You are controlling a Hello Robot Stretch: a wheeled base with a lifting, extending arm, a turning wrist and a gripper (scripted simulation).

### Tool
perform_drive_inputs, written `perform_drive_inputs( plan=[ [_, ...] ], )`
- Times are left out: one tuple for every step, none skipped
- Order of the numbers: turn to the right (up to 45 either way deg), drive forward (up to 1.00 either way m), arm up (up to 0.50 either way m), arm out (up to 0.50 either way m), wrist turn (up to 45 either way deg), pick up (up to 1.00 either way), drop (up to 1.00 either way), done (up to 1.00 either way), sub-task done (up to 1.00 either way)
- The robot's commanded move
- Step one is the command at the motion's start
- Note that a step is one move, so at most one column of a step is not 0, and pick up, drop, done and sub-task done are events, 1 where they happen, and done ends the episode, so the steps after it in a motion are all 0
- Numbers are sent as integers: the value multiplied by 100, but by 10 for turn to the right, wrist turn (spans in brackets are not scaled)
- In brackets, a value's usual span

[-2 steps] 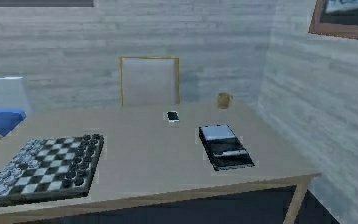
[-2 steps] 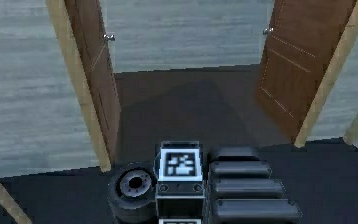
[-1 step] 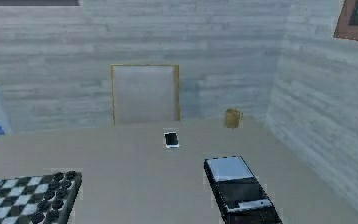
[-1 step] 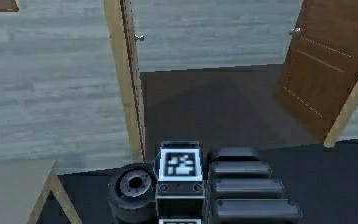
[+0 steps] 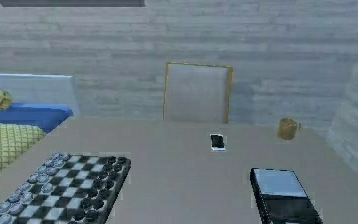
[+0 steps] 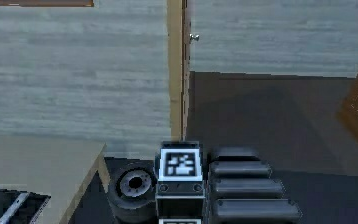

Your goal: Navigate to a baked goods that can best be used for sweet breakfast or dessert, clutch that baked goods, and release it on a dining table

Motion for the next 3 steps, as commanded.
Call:
perform_drive_inputs(
  plan=[
    [60, 0, 0, 0, 0, 0, 0, 0, 0],
    [60, 0, 0, 0, 0, 0, 0, 0, 0],
    [-30, 0, 0, 0, 0, 0, 0, 0, 0]
  ],
)
